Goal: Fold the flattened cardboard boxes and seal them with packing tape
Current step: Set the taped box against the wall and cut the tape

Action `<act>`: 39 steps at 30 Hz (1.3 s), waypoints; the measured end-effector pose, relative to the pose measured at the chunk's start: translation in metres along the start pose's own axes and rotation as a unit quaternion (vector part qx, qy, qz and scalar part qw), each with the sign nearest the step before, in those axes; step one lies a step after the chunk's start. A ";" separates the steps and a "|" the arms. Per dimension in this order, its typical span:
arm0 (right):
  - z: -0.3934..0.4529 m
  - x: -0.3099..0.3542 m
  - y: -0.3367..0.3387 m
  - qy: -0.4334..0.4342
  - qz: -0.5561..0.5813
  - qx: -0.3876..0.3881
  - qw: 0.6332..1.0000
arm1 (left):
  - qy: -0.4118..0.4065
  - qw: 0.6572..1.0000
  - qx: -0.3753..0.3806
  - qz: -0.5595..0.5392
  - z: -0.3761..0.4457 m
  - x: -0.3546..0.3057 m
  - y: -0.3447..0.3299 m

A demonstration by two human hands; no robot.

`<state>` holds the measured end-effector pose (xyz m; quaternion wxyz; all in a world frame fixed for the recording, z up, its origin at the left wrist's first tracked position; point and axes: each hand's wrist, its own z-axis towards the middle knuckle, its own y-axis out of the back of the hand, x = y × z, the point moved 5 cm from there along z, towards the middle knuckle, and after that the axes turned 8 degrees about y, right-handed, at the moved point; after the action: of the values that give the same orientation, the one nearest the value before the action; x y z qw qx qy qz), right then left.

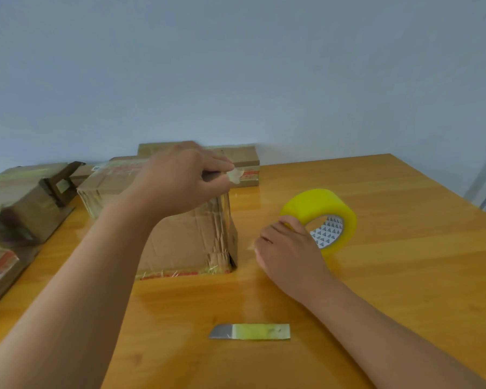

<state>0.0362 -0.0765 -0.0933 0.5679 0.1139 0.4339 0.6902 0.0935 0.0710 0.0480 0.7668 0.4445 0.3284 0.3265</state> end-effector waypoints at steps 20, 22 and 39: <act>-0.012 0.021 -0.012 -0.036 0.064 0.128 0.989 | 0.000 1.000 0.002 0.016 0.000 0.007 -0.002; -0.014 0.021 -0.016 -0.042 0.081 0.145 0.985 | 0.001 1.000 0.005 0.013 0.001 0.007 -0.003; -0.011 0.007 0.025 -0.150 0.354 0.100 0.918 | -0.017 1.000 0.003 0.014 -0.005 0.002 0.002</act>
<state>0.0099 -0.0747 -0.0841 0.3303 0.4184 0.3414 0.7742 0.0901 0.0754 0.0474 0.7662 0.4568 0.3104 0.3284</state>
